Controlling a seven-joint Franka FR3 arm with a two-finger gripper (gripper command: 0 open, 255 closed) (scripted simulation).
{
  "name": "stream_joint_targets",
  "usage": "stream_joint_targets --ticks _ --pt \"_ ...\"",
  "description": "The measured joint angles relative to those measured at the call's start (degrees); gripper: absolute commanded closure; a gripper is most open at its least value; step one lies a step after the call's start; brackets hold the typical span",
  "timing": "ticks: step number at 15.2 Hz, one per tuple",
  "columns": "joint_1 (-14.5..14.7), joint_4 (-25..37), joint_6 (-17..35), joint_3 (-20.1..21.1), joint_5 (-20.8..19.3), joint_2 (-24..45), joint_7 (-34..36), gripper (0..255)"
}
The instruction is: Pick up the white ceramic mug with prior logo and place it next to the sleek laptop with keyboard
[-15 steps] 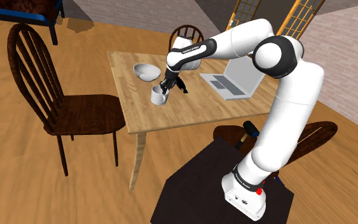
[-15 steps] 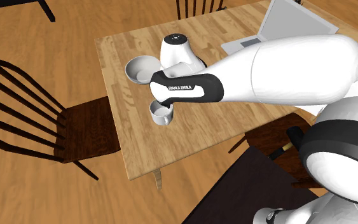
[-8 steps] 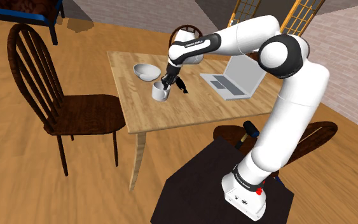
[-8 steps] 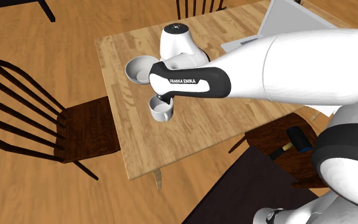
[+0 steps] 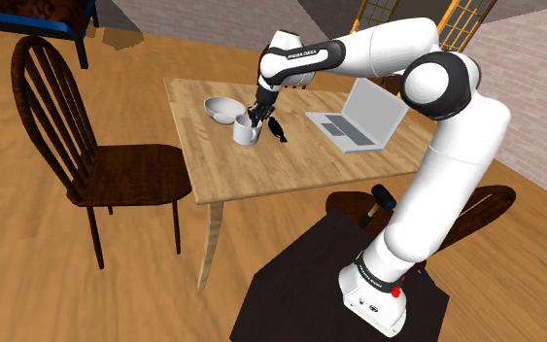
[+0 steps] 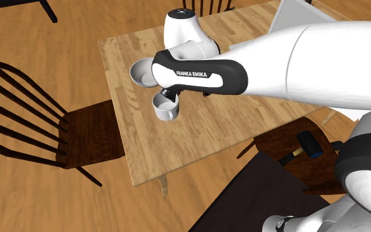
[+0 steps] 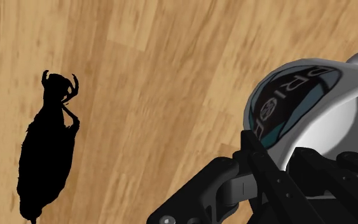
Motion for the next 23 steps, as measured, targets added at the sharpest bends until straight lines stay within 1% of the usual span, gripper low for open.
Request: stream_joint_targets --ticks 12,23 --pt "0.02 5.63 -8.47 -0.07 -0.42 -2.86 0.74 255" --pt "-0.08 13.52 -16.92 -0.15 -0.64 -3.43 1.23 255"
